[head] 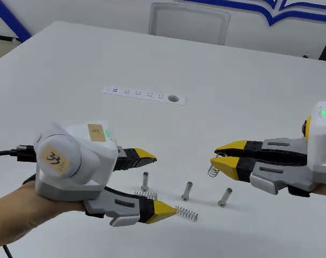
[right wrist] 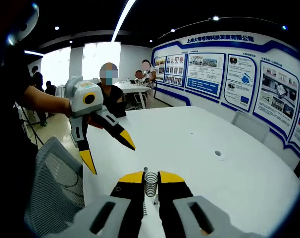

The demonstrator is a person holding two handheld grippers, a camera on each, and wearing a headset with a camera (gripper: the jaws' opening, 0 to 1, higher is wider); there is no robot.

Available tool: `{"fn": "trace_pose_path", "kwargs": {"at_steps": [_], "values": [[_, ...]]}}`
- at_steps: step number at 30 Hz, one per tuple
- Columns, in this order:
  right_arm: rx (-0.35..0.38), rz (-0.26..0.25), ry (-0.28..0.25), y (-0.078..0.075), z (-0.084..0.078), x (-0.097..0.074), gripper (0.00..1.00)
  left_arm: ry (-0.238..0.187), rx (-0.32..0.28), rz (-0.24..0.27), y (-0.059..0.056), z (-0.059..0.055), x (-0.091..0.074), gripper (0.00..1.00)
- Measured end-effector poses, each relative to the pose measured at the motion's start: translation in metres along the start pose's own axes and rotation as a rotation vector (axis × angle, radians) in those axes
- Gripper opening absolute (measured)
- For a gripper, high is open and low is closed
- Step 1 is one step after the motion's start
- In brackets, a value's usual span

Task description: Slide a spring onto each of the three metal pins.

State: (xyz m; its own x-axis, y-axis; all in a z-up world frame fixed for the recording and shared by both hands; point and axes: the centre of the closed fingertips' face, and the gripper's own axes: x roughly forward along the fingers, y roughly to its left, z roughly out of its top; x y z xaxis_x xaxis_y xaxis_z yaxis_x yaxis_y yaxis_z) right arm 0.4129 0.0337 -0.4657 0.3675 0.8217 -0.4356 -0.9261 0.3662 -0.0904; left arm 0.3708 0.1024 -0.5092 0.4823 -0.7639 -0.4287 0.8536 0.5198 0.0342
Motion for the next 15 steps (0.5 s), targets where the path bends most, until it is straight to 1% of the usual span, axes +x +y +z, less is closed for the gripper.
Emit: {"fn": "trace_pose_path", "kwargs": {"at_steps": [3, 4, 6, 7, 8, 10, 12, 15], "values": [[0.027, -0.041, 0.006, -0.013, -0.008, -0.002, 0.10, 0.019, -0.005, 0.007, 0.003, -0.005, -0.002, 0.67], [0.031, -0.064, 0.008, -0.019, -0.011, -0.003, 0.10, 0.028, -0.002, 0.014, 0.005, -0.008, -0.003, 0.68], [0.049, -0.078, 0.009, -0.023, -0.015, -0.003, 0.10, 0.035, -0.018, 0.019, 0.007, -0.010, -0.004, 0.72], [0.058, -0.088, 0.009, -0.027, -0.019, -0.003, 0.10, 0.021, -0.038, 0.020, 0.007, -0.008, -0.004, 0.73], [0.063, -0.097, 0.011, -0.029, -0.021, -0.003, 0.10, 0.014, -0.043, 0.021, 0.008, -0.008, -0.005, 0.76], [0.075, -0.108, 0.026, -0.034, -0.029, -0.002, 0.10, 0.015, -0.046, 0.026, 0.008, -0.008, -0.005, 0.78], [0.080, -0.121, 0.044, -0.038, -0.039, -0.001, 0.10, 0.032, -0.041, 0.032, 0.009, -0.012, -0.006, 0.80], [0.105, -0.137, 0.054, -0.044, -0.050, -0.001, 0.10, 0.058, -0.035, 0.039, 0.010, -0.019, -0.007, 0.85]]}}
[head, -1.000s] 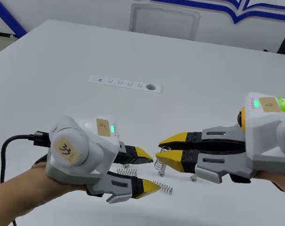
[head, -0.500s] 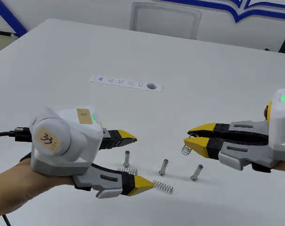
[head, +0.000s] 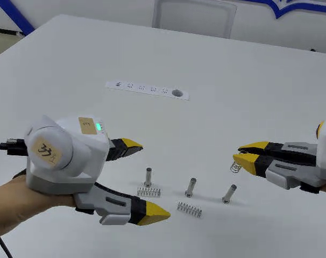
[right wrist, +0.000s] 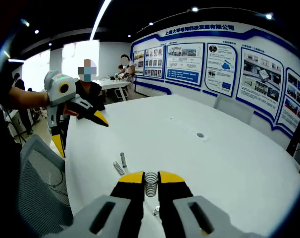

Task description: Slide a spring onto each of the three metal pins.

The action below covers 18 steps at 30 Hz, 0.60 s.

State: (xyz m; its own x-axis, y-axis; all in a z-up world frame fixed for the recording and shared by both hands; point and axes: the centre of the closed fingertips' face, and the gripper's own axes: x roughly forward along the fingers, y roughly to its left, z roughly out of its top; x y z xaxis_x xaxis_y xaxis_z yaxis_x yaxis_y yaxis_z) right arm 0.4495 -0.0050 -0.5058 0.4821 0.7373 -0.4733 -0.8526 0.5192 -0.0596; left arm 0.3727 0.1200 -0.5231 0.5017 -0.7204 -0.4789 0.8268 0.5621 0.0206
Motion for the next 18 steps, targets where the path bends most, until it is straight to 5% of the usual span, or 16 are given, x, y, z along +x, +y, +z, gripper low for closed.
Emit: {"fn": "trace_pose_path", "kwargs": {"at_steps": [18], "values": [[0.084, -0.050, 0.054, -0.020, -0.045, 0.011, 0.10, 0.043, -0.059, 0.081, 0.016, -0.021, -0.016, 1.00]]}}
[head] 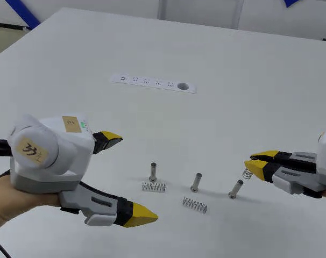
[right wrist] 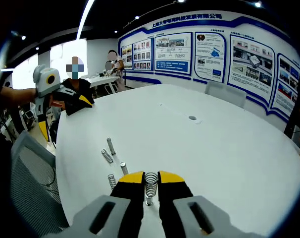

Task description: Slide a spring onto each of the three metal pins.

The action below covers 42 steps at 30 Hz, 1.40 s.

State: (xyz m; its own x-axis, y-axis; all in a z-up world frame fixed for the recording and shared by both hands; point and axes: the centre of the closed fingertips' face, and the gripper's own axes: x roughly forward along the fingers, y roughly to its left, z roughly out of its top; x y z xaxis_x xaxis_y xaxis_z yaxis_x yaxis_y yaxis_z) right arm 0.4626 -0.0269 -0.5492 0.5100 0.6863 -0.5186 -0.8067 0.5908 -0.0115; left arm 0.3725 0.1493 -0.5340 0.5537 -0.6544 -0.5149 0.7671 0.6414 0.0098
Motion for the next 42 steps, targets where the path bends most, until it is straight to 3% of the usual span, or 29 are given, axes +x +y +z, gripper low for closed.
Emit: {"fn": "trace_pose_path", "kwargs": {"at_steps": [6, 12, 30, 42], "values": [[0.017, 0.005, 0.008, 0.001, -0.006, 0.006, 0.10, 0.020, -0.012, 0.004, 0.000, -0.007, -0.001, 1.00], [0.026, 0.004, 0.017, 0.000, -0.010, 0.009, 0.10, 0.005, -0.021, 0.016, 0.003, -0.005, -0.003, 1.00], [0.035, 0.017, 0.030, 0.002, -0.018, 0.014, 0.11, 0.018, -0.023, 0.013, 0.001, -0.007, -0.005, 1.00], [-0.002, 0.008, 0.050, 0.002, -0.029, 0.022, 0.11, 0.017, -0.029, 0.010, 0.000, -0.008, -0.005, 1.00]]}}
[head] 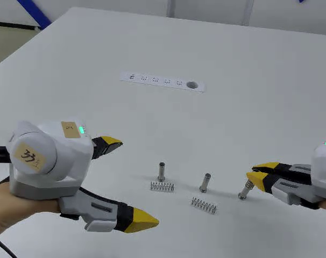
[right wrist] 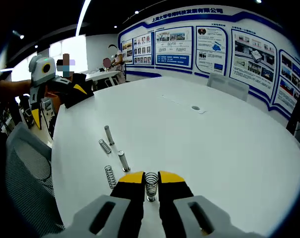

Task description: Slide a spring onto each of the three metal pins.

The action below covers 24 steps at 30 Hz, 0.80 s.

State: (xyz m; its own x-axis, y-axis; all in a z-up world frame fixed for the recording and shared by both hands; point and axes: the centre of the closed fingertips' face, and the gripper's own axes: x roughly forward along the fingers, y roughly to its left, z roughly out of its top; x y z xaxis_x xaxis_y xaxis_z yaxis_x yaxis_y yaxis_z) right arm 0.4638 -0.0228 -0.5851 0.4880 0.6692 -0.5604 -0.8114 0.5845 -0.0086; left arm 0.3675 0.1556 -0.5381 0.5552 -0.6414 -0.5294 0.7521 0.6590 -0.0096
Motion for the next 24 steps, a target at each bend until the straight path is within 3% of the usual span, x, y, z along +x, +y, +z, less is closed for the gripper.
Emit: {"fn": "trace_pose_path", "kwargs": {"at_steps": [12, 24], "values": [[0.003, -0.014, 0.019, 0.002, -0.017, 0.011, 0.11, 0.016, -0.006, 0.007, 0.003, -0.006, -0.002, 1.00], [0.006, -0.015, 0.044, 0.003, -0.029, 0.017, 0.11, 0.005, -0.028, 0.015, 0.003, -0.007, -0.002, 1.00]]}}
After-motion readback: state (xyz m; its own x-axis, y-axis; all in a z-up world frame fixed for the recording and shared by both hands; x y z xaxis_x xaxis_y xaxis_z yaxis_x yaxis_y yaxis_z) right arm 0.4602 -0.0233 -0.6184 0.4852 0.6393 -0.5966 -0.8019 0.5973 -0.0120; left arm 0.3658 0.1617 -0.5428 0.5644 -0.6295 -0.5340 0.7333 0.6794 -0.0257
